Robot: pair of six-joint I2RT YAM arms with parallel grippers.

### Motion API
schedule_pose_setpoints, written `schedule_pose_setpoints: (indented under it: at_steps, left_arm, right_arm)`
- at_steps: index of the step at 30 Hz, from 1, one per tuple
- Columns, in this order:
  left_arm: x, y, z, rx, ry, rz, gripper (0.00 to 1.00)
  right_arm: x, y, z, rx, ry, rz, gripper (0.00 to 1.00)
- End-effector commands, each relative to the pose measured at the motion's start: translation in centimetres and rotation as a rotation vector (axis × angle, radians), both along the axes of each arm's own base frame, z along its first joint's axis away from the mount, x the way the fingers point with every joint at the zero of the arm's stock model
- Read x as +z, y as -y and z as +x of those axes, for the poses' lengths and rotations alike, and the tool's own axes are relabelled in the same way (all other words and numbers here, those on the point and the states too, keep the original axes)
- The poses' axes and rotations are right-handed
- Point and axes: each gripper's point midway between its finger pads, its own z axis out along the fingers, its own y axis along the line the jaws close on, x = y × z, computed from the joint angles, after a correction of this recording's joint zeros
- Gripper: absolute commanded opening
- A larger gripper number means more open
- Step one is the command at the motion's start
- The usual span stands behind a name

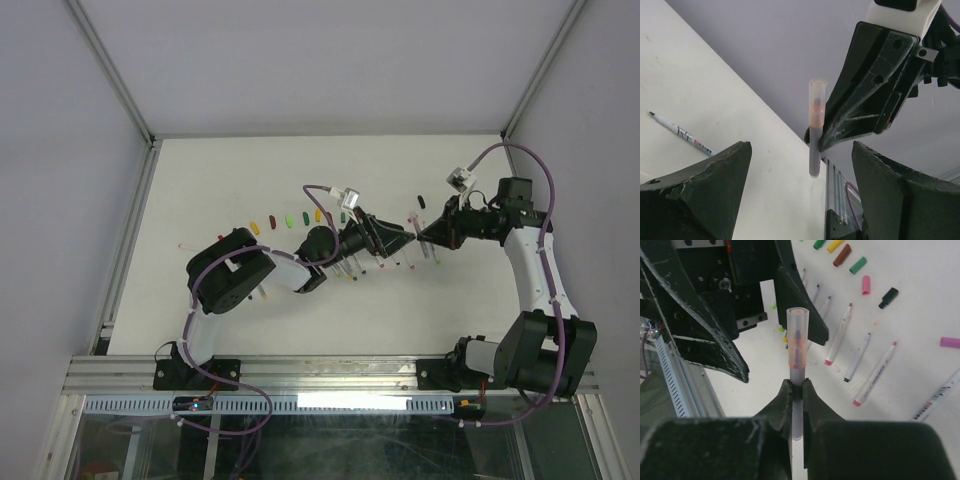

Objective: Open the pen caps
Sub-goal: Pick up the pen from the center of the board, then open the pen cap from the pen.

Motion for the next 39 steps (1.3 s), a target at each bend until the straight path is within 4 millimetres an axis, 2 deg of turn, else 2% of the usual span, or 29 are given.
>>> schedule_pose_setpoints:
  at_steps: [1,9,16,23,29,35,37,39]
  left_arm:
    - [5.1,0.3,0.0,0.052,0.113,-0.120,0.82]
    - [6.3,0.1,0.2,0.067,0.096,-0.158,0.65]
    - [7.5,-0.9,0.0,0.087,0.102,-0.188,0.60]
    - [7.6,-1.4,0.3,0.119,0.102,-0.185,0.54]
    - [7.5,-0.8,0.1,0.091,0.100,-0.174,0.36]
    - [7.3,-0.5,-0.1,0.073,0.094,-0.170,0.27]
    - [7.2,-0.4,-0.1,0.069,0.094,-0.166,0.19]
    - [7.2,-0.3,-0.2,0.063,0.099,-0.164,0.08]
  right_arm:
    - [2.7,-2.3,-1.3,0.076,0.063,0.079,0.00]
    - [2.1,-3.2,-1.8,0.107,0.059,0.066,0.00]
    - [1.5,-3.3,-1.9,0.107,0.045,0.060,0.00]
    - [1.4,-3.5,-2.2,0.115,0.041,0.062,0.00]
    - [1.3,-3.6,-2.3,0.119,0.041,0.060,0.00]
    - [1.2,-3.6,-2.3,0.115,0.035,0.062,0.00]
    - [1.2,-3.6,-2.2,0.113,0.032,0.062,0.00]
    - [1.1,-3.6,-2.2,0.111,0.026,0.064,0.00]
